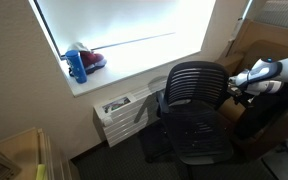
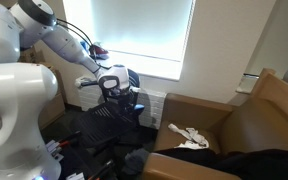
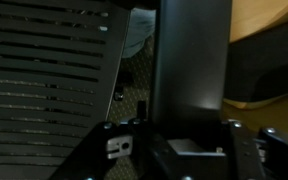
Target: Pick the black garment on the chair, put it on the sofa then move the black chair
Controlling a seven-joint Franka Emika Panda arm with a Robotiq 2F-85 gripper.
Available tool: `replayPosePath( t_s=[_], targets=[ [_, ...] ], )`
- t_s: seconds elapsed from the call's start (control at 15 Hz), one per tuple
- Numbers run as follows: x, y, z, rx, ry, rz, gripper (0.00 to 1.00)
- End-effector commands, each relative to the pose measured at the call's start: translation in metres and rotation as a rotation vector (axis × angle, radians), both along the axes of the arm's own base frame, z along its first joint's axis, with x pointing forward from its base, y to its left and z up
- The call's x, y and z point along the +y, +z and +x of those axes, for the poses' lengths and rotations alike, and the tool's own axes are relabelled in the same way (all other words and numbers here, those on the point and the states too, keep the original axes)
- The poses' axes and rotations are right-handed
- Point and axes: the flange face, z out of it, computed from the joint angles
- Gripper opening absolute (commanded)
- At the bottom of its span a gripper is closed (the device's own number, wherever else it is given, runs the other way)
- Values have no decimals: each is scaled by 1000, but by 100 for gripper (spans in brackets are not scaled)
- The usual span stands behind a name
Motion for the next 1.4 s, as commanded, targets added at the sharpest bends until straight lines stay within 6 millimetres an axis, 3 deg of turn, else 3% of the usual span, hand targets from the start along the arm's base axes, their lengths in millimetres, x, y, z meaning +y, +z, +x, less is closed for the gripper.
replayPosePath(
  t_s=[0.0,0.13,0.47,0.53,0.6,0.67,0.93,1.0,1.33],
  targets=[
    [-16,26,-12,188,1,15,34],
    [-14,42,-2,236,71,57,34],
    [-30,53,15,336,204,63,34],
    [-34,52,18,364,222,65,34],
    [-32,33,16,301,166,-1,34],
    [-34,34,19,302,172,8,59],
    [-33,30,17,304,182,-10,59],
    [-33,28,18,305,179,2,84],
    [-28,-13,22,396,239,126,100]
  ],
)
